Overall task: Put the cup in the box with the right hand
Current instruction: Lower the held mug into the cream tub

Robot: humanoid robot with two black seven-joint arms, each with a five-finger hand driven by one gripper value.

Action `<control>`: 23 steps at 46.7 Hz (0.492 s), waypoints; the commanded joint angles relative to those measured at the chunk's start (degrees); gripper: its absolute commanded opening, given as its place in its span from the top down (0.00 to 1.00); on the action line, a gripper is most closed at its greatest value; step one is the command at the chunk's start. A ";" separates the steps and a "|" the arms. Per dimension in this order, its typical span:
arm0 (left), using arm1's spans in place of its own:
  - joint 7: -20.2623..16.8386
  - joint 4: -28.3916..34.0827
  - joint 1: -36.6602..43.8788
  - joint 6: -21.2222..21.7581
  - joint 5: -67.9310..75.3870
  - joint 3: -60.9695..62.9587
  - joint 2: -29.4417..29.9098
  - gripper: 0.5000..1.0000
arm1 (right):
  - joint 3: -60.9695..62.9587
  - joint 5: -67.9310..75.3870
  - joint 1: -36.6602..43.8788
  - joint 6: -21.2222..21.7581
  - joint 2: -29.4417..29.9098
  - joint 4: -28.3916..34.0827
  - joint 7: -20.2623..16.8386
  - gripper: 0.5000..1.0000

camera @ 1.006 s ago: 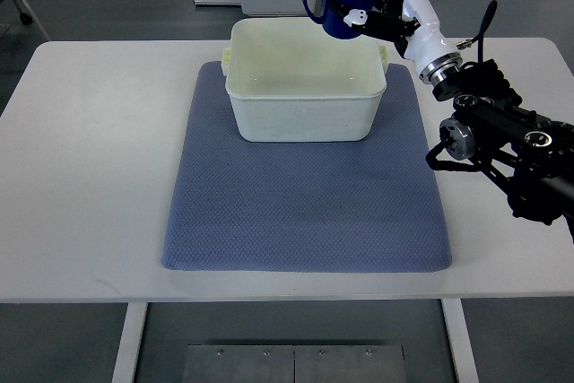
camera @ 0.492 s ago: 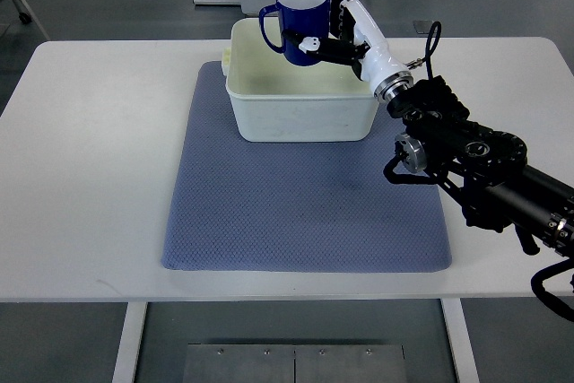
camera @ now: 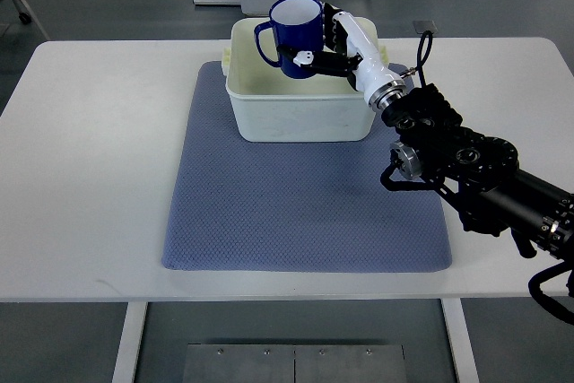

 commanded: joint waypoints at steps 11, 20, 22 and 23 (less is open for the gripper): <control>0.00 -0.01 0.00 0.01 0.00 0.00 0.00 0.00 | -0.12 0.00 -0.18 0.00 -0.09 0.09 0.20 1.00; 0.00 -0.01 0.00 0.01 0.00 0.00 0.00 0.00 | -0.12 0.00 -0.09 0.00 -0.18 0.27 0.28 0.44; 0.00 -0.01 0.00 0.01 0.00 0.00 0.00 0.00 | -0.03 0.00 -0.09 0.00 -0.18 0.27 0.28 0.37; 0.00 -0.01 0.00 0.01 0.00 0.00 0.00 0.00 | -0.12 0.00 -0.09 0.00 -0.18 0.27 0.28 0.33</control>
